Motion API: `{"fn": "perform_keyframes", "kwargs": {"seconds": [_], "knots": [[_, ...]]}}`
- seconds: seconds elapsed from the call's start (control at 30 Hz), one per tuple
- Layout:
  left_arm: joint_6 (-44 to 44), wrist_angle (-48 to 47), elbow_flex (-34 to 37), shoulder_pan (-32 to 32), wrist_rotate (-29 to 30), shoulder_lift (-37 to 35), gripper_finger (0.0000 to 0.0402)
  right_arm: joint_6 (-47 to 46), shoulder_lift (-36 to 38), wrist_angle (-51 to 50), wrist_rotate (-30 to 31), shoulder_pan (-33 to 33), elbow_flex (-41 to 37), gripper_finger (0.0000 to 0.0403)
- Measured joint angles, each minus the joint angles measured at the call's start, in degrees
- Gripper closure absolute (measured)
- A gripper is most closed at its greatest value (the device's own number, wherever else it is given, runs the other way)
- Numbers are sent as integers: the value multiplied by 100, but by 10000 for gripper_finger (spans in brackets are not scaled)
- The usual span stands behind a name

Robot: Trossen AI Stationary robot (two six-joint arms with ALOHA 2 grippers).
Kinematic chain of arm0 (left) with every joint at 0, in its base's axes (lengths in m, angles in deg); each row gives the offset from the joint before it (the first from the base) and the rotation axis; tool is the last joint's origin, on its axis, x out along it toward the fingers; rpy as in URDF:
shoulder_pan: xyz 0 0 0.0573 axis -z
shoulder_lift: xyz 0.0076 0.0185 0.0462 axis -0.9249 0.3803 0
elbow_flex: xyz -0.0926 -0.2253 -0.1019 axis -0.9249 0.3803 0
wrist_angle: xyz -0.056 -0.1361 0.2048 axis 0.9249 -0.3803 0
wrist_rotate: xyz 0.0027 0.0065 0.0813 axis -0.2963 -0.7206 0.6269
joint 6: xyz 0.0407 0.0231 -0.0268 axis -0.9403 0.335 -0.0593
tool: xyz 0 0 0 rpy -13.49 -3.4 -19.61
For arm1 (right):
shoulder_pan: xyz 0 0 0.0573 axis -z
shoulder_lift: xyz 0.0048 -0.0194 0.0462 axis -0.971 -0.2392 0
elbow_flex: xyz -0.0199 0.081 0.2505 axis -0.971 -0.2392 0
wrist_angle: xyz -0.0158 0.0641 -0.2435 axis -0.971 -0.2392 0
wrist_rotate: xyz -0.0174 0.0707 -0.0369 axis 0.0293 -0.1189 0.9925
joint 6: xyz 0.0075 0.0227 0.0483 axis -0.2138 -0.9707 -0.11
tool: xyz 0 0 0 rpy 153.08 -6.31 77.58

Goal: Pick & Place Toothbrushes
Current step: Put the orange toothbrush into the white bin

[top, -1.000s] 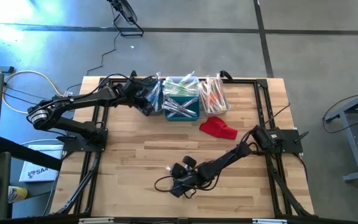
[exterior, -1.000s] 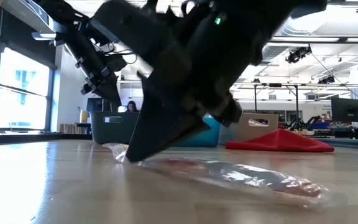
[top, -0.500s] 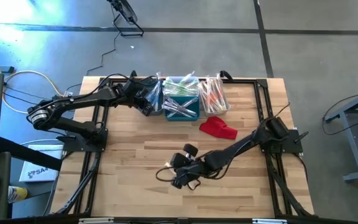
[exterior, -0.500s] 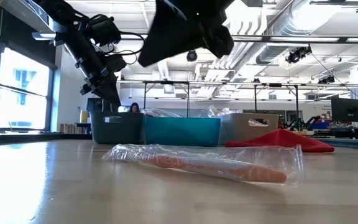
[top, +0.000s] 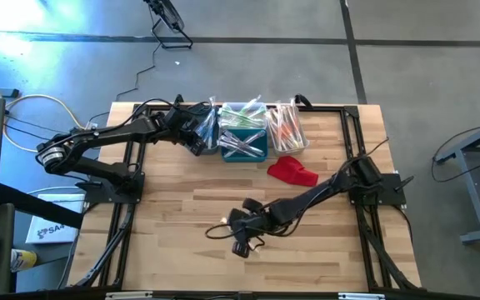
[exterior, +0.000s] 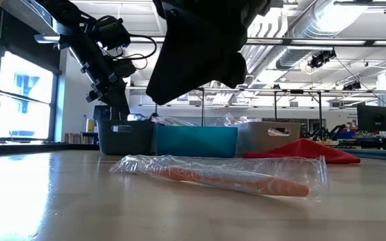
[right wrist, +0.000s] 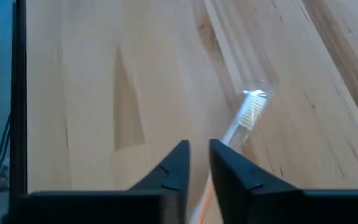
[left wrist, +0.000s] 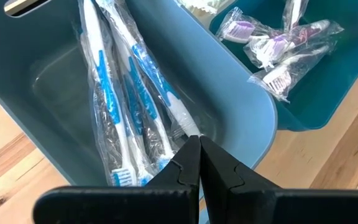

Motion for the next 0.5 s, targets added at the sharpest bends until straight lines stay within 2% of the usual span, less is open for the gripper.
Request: {"fn": "perform_keyframes", "kwargs": {"seconds": [0.27,0.37,0.5], "knots": [[0,-10,0,0,-2,0,402,197,-131,-145,172,-64,-2,230],[1,-15,0,0,-2,0,402,177,-276,-81,196,-81,7,199],[15,-17,0,0,-4,0,402,51,-460,-53,191,-107,3,181]]}}
